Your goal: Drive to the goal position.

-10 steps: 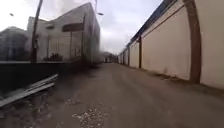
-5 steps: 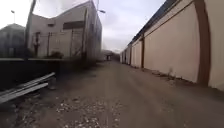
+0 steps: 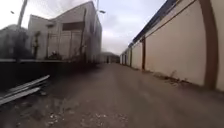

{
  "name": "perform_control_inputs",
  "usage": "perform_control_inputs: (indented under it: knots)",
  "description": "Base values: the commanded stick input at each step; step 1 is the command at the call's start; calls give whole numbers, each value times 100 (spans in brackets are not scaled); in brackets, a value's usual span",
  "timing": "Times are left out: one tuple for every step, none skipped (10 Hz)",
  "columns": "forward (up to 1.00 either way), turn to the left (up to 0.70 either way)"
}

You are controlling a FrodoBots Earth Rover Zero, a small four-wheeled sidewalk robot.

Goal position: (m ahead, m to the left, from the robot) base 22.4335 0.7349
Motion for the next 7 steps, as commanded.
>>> perform_control_inputs:
  knots:
    - [50, 0]
    - [50, 0]
    - [50, 0]
    - [50, 0]
    - [50, 0]
    - [50, 0]
    - [50, 0]
